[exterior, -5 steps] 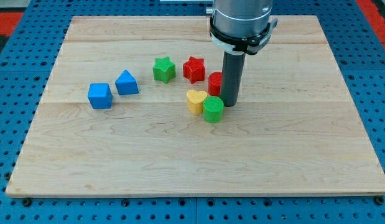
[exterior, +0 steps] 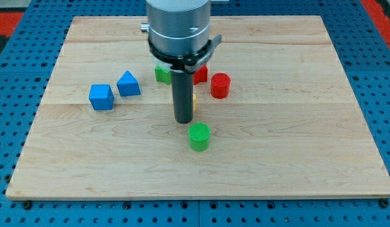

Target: Push yellow heart closer to green star and red star

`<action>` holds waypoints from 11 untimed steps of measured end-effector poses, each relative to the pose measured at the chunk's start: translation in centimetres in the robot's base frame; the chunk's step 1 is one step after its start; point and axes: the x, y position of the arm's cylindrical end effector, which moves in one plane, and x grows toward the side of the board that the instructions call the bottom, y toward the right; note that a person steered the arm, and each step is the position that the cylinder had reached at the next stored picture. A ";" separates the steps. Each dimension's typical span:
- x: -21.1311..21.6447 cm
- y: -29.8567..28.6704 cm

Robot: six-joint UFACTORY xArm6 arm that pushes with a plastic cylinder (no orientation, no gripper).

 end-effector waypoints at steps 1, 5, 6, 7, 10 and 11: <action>-0.9 0.0; -3.3 -0.2; -3.4 -0.1; -3.4 1.7; -6.6 0.9; -7.6 0.8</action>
